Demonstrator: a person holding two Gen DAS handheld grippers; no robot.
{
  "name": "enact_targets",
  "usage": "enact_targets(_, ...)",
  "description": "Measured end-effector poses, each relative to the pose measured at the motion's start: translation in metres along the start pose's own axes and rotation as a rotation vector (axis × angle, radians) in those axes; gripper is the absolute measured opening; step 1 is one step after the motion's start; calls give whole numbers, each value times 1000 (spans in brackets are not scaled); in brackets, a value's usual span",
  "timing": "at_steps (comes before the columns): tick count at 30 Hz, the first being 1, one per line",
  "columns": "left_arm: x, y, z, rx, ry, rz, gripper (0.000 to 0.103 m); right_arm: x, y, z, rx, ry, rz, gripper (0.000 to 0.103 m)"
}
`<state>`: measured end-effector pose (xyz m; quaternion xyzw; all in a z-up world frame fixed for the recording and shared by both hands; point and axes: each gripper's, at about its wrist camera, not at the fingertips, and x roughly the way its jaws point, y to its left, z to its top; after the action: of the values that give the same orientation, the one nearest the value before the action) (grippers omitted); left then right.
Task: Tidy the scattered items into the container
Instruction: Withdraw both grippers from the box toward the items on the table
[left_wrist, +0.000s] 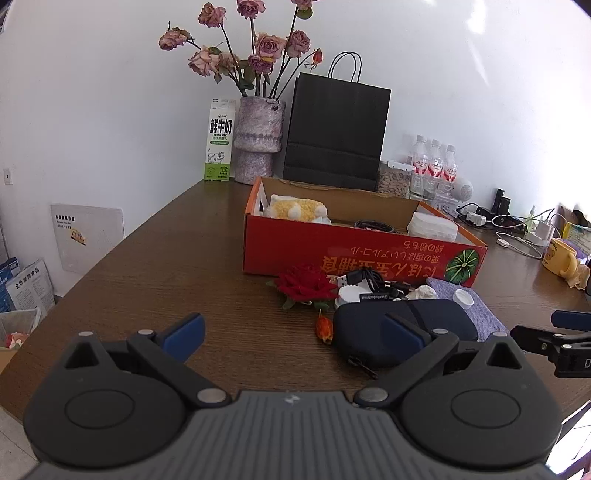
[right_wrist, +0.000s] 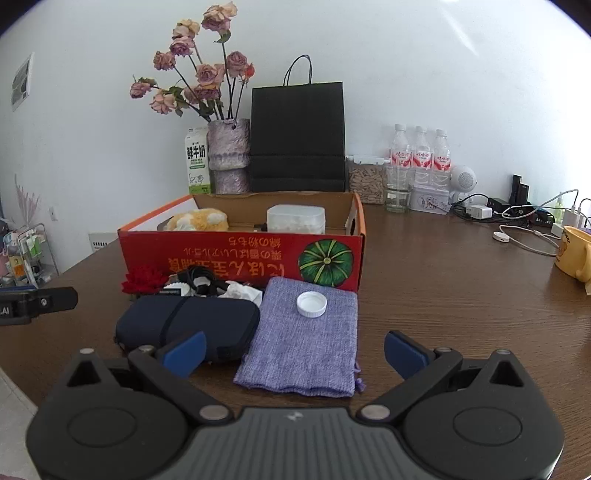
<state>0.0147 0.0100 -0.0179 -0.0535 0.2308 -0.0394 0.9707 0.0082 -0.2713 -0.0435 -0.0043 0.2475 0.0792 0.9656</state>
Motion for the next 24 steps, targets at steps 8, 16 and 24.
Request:
enact_targets(8,13,-1,-4,6,45,12,103,14,8,-3,-14,41,14,103)
enact_targets(16,27,2,-3,5,89,54,103,19,3,-6,0,60,-1,103)
enact_targets(24,58,-3,4,35,135,117,103,30,-4,-5,3,68,-16,103)
